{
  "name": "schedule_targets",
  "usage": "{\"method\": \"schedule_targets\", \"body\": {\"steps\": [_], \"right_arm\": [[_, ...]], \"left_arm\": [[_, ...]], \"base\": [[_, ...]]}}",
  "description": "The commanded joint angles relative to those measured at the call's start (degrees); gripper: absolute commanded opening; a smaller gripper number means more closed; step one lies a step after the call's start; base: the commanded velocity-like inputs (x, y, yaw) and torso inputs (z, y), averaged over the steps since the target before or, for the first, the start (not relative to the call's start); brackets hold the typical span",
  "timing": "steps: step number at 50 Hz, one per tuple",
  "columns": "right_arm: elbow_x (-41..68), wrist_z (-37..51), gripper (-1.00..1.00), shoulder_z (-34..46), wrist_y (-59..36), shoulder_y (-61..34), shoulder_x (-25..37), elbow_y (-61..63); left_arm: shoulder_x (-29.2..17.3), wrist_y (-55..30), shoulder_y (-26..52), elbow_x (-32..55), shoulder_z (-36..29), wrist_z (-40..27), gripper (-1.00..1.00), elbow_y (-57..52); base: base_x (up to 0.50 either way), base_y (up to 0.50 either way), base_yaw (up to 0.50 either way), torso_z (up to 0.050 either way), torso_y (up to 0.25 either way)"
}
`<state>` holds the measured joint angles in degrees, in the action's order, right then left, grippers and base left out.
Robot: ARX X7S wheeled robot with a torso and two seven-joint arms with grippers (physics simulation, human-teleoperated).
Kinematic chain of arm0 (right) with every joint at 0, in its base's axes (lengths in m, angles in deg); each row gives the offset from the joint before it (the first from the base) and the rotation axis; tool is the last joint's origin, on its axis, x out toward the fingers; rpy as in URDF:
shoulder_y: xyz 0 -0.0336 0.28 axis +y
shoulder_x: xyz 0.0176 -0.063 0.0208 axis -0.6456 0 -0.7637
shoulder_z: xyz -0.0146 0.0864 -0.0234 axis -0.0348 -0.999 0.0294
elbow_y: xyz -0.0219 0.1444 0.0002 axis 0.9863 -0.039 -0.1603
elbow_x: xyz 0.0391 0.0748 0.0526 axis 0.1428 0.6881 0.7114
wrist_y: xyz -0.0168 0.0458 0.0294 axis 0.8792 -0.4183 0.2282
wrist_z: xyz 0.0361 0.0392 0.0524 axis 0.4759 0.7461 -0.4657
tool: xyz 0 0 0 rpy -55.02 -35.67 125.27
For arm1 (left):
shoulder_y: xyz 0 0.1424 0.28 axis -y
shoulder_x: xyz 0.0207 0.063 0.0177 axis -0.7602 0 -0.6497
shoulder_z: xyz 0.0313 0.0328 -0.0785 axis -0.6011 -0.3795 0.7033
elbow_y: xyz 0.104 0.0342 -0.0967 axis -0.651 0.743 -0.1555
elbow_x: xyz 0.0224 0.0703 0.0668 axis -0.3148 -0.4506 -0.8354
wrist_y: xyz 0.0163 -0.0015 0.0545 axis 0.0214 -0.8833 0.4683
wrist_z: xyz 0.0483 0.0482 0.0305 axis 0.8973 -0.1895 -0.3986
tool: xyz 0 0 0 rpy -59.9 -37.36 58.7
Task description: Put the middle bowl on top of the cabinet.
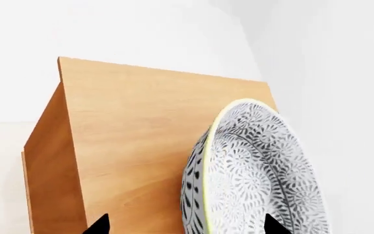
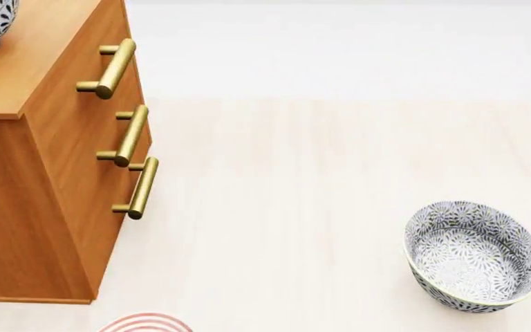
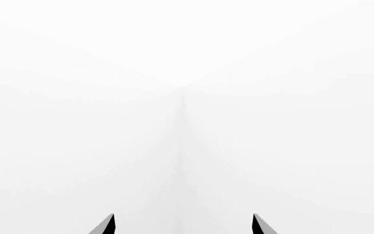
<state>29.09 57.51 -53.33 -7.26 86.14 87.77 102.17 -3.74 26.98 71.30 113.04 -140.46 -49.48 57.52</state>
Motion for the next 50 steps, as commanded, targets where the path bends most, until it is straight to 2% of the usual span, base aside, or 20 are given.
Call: {"method": "schedule_targets", "body": {"steps": [1,8,13,19,23,25,34,42,50], "right_arm": [[0.39,-0.06,1.00,-0.40,0.59,0.54,0.04,0.00],[0.89,0.09,1.00,-0.79,1.05,0.97,0.15,0.00],[1.32,0.45,1.00,-1.13,1.81,1.60,0.24,0.00],[0.78,0.18,1.00,-0.73,1.54,1.28,0.10,0.00],[0.46,0.02,1.00,-0.41,1.30,1.05,0.07,0.00],[0.49,-0.04,1.00,-0.44,1.34,1.09,0.06,0.00],[0.24,-0.08,1.00,-0.23,1.57,1.21,0.02,0.00],[0.41,0.29,1.00,-0.31,2.52,2.08,0.01,0.00],[0.25,0.28,1.00,-0.33,3.04,2.58,-0.01,0.00]], "left_arm": [[-3.69,5.21,7.48,-7.54,-1.65,-2.65,1.00,-14.32],[-7.36,9.80,13.49,-14.85,-3.77,-8.26,1.00,-26.74],[-8.54,9.91,15.33,-20.52,-6.26,-8.11,1.00,-31.20],[-9.22,8.32,18.16,-27.61,-8.16,-4.58,1.00,-35.30],[-9.69,9.18,17.88,-31.09,-8.78,-3.32,1.00,-36.84],[-10.19,9.90,16.26,-29.97,-7.09,-0.24,1.00,-37.65],[-10.87,10.75,16.10,-42.05,-11.80,1.42,1.00,-42.02],[-12.14,11.78,16.96,-56.32,-16.53,-1.43,1.00,-47.33],[-13.09,15.03,14.37,-66.29,-18.31,-2.13,1.00,-50.41]], "base": [[0.00,0.00,0.00,0.000,0.000],[0.00,0.00,0.00,0.000,0.000],[0.00,0.00,0.00,0.000,0.000],[0.00,0.00,0.00,0.000,0.000],[0.00,0.00,0.00,0.000,0.000],[0.00,0.00,0.00,0.000,0.000],[0.00,0.00,0.00,0.000,0.000],[0.00,0.00,0.00,0.000,0.000],[0.00,0.00,0.00,0.000,0.000]]}}
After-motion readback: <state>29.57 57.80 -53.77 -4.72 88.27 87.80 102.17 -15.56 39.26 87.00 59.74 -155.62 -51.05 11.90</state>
